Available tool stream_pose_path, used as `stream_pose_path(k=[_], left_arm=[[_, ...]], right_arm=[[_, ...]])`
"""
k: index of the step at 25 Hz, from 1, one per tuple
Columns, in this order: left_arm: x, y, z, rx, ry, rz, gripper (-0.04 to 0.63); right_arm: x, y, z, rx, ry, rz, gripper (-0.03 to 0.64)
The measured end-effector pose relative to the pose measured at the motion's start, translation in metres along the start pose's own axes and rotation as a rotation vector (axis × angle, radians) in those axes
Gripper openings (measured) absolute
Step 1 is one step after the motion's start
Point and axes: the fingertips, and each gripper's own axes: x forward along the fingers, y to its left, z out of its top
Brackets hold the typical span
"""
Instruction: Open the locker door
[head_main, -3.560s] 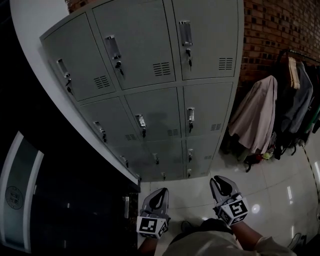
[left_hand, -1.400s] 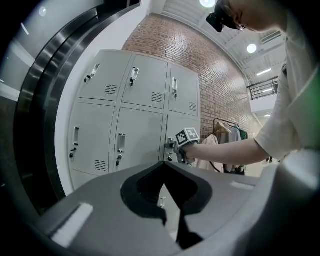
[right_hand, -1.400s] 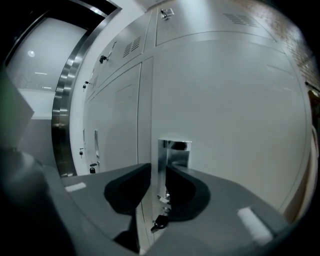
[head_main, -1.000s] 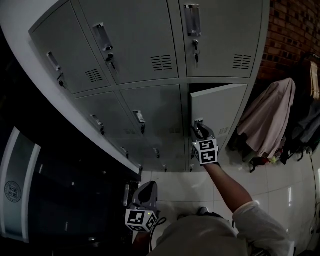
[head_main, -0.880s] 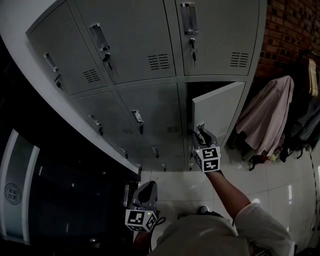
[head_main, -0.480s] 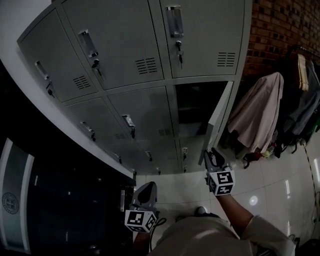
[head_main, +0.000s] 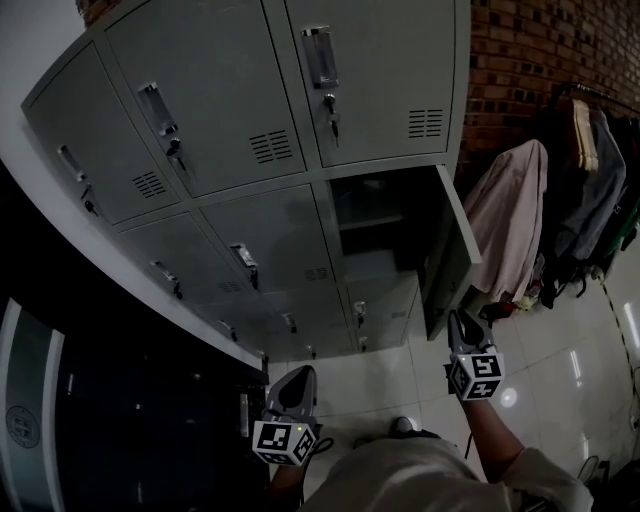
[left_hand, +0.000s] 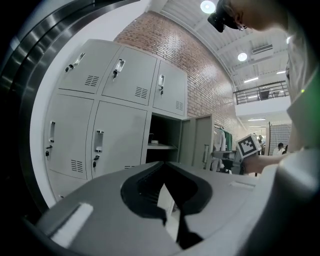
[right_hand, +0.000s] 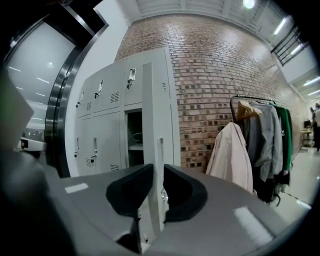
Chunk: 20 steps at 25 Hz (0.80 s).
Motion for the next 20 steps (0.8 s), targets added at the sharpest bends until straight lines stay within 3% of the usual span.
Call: stream_pose_path(k=[3, 16, 20], left_arm=[[0.001, -0.003, -0.001, -0.007, 0.005, -0.006, 0.026], [0.001, -0.013, -0.002, -0.014, 0.006, -0.024, 0.026], [-0.006, -0.010, -0.002, -0.004, 0.012, -0.023, 0.028]], right_arm=[[-0.007, -0.020, 0.005, 0.025, -0.010, -0.045, 0.020], [-0.012, -0.045, 0.006, 0.038, -0.023, -0.069, 0.015], [-0.036, -0.026, 0.053, -0.034, -0.168, -0.077, 0.017]])
